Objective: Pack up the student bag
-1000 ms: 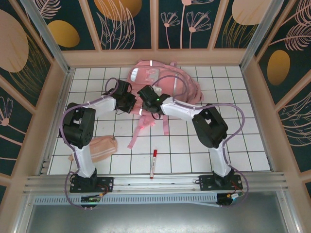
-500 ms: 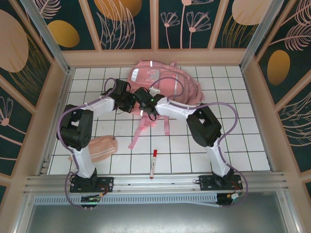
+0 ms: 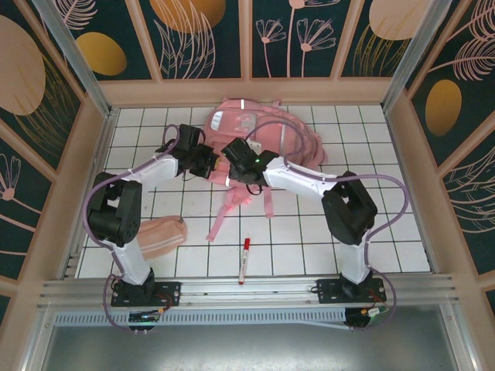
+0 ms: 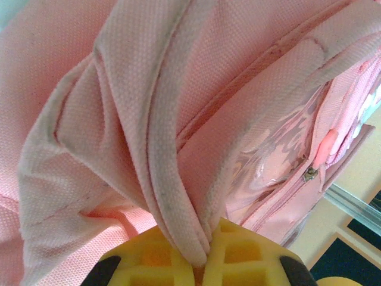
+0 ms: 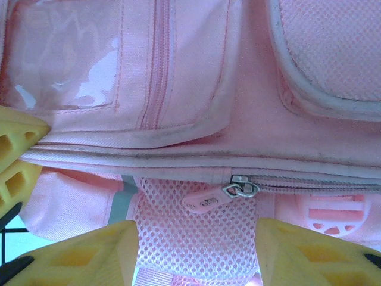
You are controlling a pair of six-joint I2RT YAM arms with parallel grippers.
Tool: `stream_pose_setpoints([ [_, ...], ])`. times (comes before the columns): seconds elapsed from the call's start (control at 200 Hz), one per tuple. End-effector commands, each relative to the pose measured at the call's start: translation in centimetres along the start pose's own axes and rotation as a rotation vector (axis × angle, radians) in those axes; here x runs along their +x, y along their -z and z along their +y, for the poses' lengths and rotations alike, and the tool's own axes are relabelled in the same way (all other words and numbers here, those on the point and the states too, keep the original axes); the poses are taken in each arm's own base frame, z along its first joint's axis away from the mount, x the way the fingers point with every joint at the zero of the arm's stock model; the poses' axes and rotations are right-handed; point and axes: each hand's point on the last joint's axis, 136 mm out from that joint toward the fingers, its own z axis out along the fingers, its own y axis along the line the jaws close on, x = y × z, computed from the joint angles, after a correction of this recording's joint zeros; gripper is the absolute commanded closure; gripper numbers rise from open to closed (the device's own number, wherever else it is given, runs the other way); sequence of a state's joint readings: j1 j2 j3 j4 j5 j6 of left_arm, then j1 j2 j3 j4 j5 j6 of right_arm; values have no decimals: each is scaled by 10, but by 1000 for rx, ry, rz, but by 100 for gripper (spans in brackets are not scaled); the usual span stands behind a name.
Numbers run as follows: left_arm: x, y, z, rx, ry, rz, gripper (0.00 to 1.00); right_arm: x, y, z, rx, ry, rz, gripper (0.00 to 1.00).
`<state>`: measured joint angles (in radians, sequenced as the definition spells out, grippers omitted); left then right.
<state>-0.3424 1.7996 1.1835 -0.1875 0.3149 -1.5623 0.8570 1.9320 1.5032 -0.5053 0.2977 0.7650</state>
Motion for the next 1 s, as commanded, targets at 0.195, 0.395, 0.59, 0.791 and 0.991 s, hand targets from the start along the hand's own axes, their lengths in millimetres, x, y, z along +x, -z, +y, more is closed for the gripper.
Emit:
stream_pose_setpoints([
  [0.195, 32, 16, -21, 71, -21, 135, 100, -10, -37, -18, 174, -46, -64, 43],
  [0.395, 33, 21, -26, 84, -48, 129, 100, -14, -47, -44, 324, -92, -137, 54],
  [0.59, 28, 20, -18, 60, -71, 106, 100, -20, -25, -64, 369, -81, -170, 84],
  [0.791, 15, 22, -10, 28, -107, 56, 100, -16, -6, -75, 271, -6, -84, 100],
  [0.991, -12, 31, -11, 39, -150, 0, 100, 9, 0, -93, 19, 89, 68, 100],
])
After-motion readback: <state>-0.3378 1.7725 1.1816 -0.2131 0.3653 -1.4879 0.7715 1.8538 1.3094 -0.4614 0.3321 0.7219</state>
